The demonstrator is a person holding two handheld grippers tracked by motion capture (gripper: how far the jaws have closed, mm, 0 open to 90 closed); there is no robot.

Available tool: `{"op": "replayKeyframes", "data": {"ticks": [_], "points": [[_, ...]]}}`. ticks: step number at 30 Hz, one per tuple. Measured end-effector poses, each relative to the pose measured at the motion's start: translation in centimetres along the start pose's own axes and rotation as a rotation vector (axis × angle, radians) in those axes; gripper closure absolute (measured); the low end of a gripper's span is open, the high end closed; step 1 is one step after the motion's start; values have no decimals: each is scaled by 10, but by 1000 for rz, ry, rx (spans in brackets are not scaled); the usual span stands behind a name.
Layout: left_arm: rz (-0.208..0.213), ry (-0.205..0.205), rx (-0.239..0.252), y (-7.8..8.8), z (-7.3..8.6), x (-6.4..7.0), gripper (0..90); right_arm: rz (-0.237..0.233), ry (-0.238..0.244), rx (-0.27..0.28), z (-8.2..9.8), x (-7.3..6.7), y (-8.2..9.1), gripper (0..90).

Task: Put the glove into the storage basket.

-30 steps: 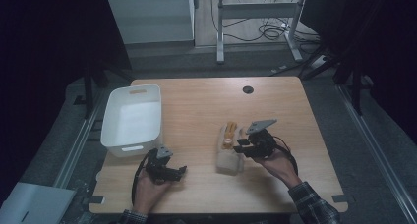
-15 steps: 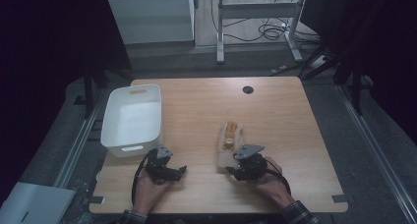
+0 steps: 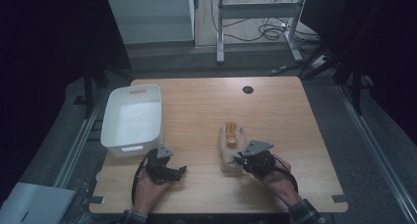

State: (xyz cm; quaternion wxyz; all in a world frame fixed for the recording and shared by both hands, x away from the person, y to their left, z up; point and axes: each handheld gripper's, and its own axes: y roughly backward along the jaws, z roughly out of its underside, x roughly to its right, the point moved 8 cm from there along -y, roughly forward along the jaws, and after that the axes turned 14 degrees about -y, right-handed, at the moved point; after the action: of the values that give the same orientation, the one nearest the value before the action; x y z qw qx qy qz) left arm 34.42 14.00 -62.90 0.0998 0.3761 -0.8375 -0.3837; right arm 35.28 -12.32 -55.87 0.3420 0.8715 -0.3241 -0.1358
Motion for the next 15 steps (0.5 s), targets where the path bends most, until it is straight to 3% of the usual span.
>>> {"op": "replayKeyframes", "data": {"ticks": [3, 6, 9, 15], "points": [[0, 0, 0, 0, 0, 0, 55, -42, -45, -31, 10, 0, -7, 648], [0, 0, -1, 0, 0, 0, 55, -52, -58, -44, 18, -2, -13, 574], [0, 0, -1, 0, 0, 0, 55, -72, -84, -20, 10, -1, -2, 524], [0, 0, 0, 0, 0, 0, 55, -47, -107, 4, 4, 15, 16, 517]]}}
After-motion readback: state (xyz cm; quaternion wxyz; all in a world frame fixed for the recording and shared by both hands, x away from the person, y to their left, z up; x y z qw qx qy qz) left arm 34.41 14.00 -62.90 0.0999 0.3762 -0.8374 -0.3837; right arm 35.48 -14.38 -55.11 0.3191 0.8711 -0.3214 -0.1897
